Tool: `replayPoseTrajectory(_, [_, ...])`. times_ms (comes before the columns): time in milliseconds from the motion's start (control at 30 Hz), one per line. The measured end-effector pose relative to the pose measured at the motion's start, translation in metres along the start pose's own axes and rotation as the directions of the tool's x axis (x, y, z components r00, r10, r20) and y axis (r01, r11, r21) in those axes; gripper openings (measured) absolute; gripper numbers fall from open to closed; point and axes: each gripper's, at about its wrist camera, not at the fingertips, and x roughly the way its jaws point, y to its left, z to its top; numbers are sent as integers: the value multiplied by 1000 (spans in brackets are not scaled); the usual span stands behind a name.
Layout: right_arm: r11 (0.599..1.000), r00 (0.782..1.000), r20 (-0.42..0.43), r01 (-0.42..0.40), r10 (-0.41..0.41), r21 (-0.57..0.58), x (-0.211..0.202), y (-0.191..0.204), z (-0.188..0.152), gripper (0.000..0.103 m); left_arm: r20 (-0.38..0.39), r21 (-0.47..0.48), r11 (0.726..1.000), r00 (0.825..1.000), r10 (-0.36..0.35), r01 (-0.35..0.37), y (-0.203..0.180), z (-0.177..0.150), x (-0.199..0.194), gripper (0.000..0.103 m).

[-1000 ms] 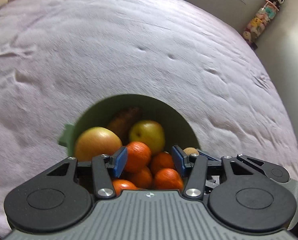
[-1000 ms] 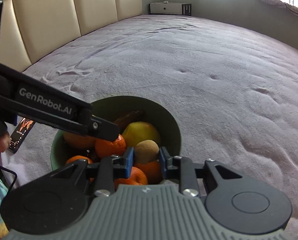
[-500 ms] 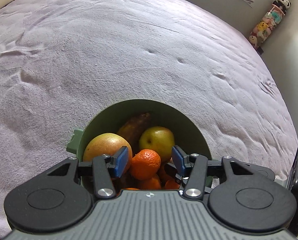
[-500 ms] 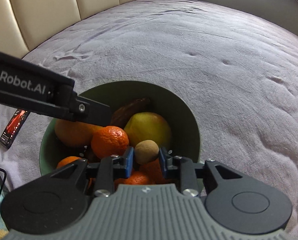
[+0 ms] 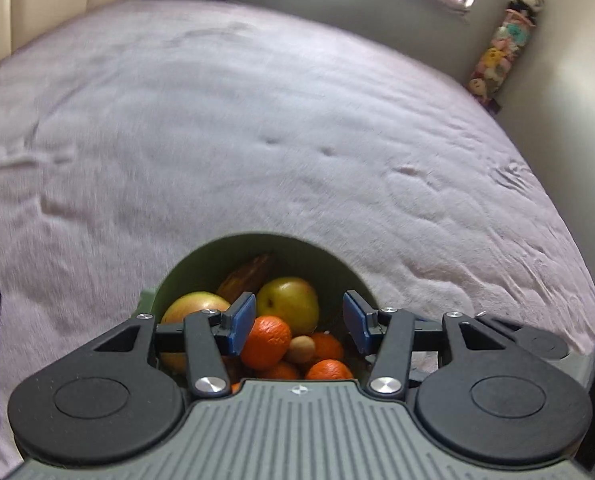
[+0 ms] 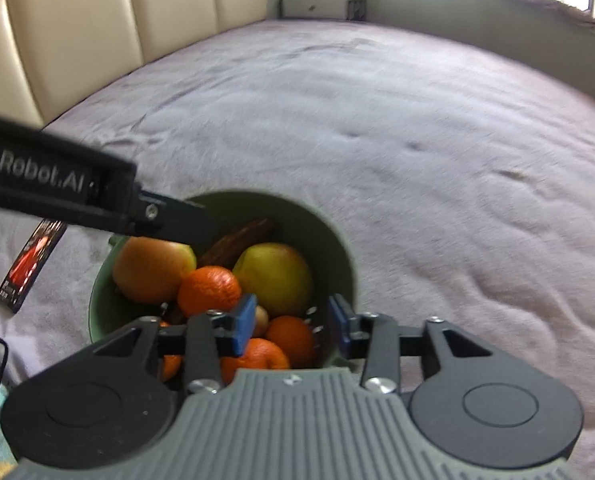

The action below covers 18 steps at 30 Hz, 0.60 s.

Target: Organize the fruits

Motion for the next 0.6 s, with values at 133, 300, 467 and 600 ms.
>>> replayPoseTrajectory(133, [994, 993, 70, 94, -98, 54, -32, -10, 3, 58, 93, 81, 996, 996, 15, -23, -19, -3, -24, 61])
replayPoseTrajectory(300, [968, 972, 152, 149, -181, 202, -75, -30, 6, 79, 245, 164, 985, 969, 20, -62, -38, -6, -61, 76])
replayPoseTrajectory(467, [948, 940, 234, 186, -248, 258, -120, -38, -1, 93, 379, 197, 977, 925, 5, -86, -53, -8, -92, 89])
replayPoseTrajectory(600, [947, 918, 288, 204, -273, 247, -149, -32, -11, 99, 496, 249, 951, 867, 37, -183, -66, -18, -111, 96])
